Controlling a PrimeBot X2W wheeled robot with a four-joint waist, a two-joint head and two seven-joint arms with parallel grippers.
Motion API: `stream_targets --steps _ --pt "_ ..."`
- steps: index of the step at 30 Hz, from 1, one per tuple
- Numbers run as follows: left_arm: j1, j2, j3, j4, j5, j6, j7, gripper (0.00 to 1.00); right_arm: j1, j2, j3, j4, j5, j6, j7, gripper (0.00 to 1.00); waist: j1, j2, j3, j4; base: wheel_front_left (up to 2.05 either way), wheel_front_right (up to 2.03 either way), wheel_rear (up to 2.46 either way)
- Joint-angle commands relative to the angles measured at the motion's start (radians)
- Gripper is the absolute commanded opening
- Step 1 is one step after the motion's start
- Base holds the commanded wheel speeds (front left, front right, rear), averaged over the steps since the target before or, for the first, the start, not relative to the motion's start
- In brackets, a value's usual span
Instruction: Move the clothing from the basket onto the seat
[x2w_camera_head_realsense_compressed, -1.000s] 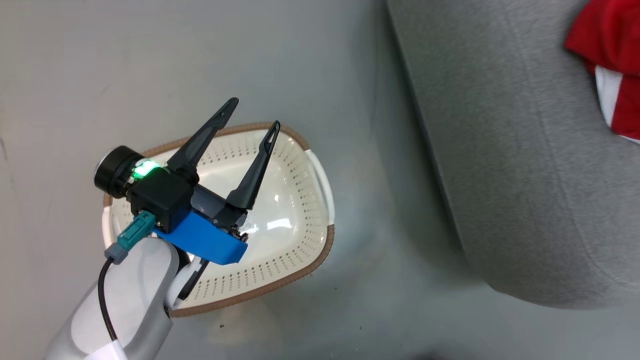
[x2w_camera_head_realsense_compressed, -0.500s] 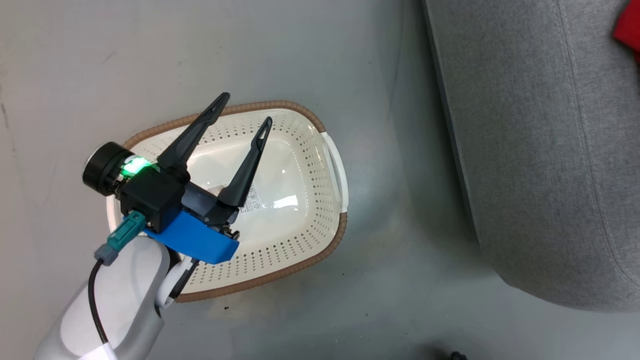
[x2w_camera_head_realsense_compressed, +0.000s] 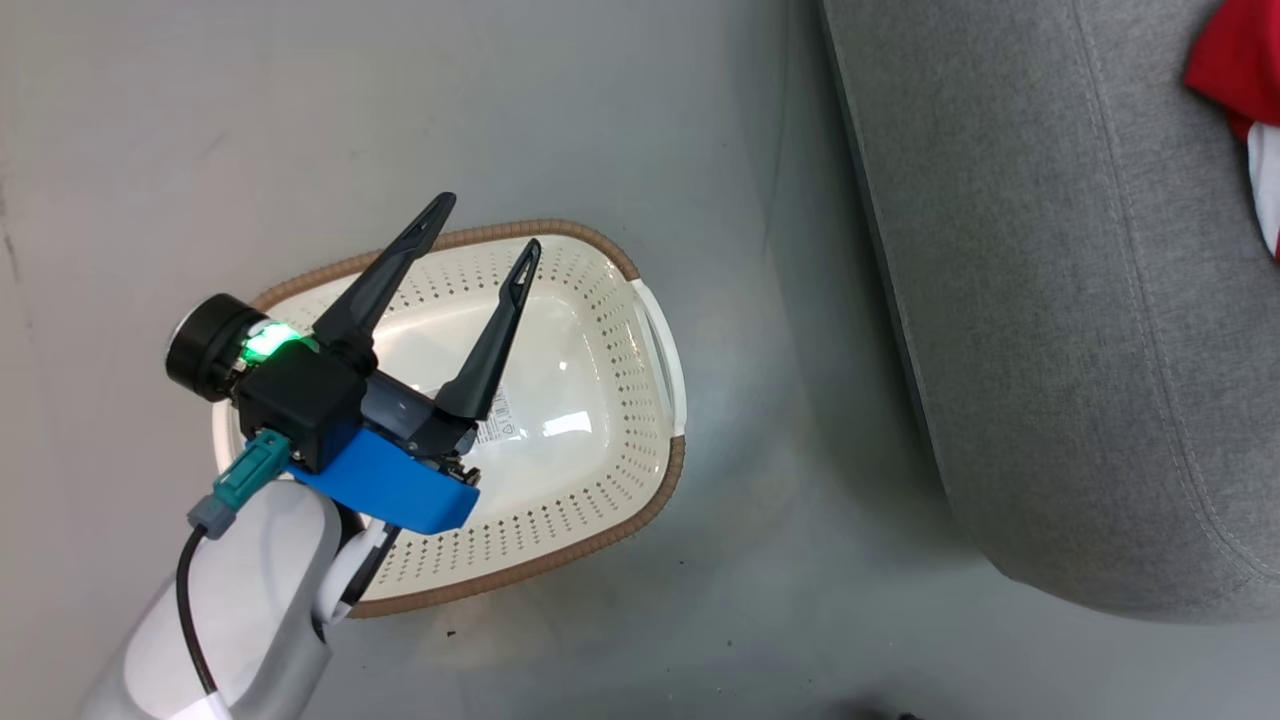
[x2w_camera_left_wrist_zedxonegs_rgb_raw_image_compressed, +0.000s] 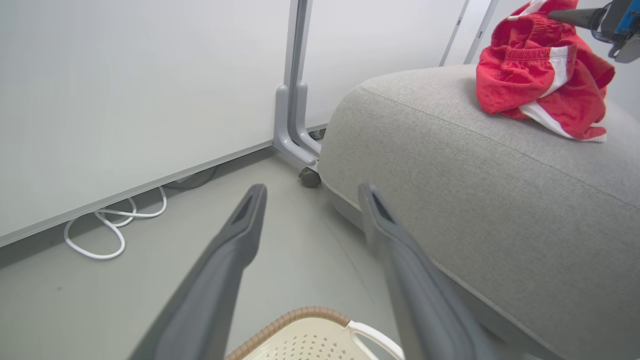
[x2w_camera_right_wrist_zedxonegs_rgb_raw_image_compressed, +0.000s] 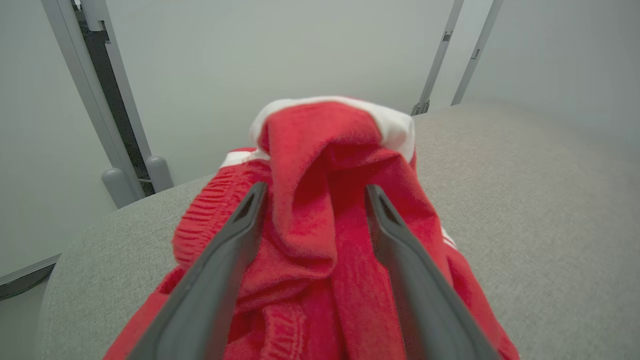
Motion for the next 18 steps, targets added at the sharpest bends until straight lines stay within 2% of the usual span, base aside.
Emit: stream_targets --steps 1,9,18 --pt "0.008 -0.009 0.006 0.000 -0.001 0.005 -0.003 1.00 0.004 0.001 0.004 0.001 -0.002 0.000 -0.006 1.00 -0.0001 0.0000 -0.015 0.005 0.00 0.00 0.00" --pt "0.059 -0.086 0.026 0.031 -0.009 -0.003 -0.003 1.00 0.106 -0.014 0.055 -0.023 0.003 0.000 0.004 1.00 -0.0001 0.0000 -0.146 0.051 0.00 0.00 0.00" --pt "0.161 -0.167 0.077 0.086 -0.017 -0.010 -0.003 1.00 0.256 0.008 0.141 -0.105 0.019 0.000 0.031 1.00 -0.0001 0.0000 -0.331 0.099 0.00 0.00 0.00"
